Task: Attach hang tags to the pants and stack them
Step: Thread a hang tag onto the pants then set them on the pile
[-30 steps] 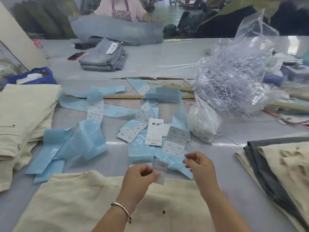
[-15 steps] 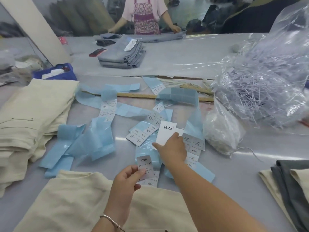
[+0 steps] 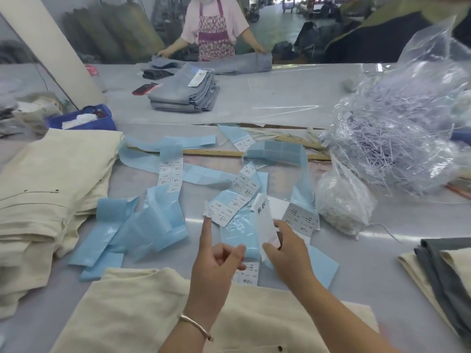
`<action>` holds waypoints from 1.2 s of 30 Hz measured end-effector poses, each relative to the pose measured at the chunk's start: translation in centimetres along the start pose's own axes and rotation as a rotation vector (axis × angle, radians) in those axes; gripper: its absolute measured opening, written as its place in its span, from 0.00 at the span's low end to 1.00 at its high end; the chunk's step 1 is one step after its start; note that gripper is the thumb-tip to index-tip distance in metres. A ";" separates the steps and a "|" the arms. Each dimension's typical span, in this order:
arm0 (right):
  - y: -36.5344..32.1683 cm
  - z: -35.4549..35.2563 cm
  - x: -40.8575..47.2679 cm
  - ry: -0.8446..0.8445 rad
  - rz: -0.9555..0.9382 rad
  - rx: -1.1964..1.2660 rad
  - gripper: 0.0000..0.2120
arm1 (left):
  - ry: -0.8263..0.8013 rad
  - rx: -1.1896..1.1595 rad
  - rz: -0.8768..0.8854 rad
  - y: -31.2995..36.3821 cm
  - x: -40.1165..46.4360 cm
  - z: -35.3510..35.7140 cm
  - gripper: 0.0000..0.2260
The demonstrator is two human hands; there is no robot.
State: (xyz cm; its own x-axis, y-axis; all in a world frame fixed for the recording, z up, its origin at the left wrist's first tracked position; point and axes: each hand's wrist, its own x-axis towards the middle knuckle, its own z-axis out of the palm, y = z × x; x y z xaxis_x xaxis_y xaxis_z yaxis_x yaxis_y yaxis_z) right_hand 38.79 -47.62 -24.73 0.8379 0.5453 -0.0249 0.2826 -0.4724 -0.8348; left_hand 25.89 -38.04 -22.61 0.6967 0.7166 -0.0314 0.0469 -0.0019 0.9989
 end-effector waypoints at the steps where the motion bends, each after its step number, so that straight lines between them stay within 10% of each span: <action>1: -0.4 -0.4 -1.9 -0.016 -0.026 -0.019 0.14 | -0.038 0.005 0.013 0.3 -0.1 0.3 0.39; 22: -4.1 -1.8 -16.8 -0.267 0.139 0.856 0.14 | -0.385 -0.200 -0.072 1.5 -8.4 -2.3 0.38; 36: 3.4 -6.9 -9.5 0.366 0.193 0.536 0.18 | -0.209 0.202 0.199 0.7 -7.0 -3.3 0.40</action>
State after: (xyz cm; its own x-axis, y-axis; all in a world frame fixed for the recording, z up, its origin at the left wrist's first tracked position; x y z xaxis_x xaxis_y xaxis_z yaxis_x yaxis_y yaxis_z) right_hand 34.99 -59.23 -23.52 0.9810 0.1710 -0.0923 -0.0799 -0.0776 -0.9938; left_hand 18.73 -40.73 -21.54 0.8372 0.5298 0.1356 0.0215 -0.2796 0.9599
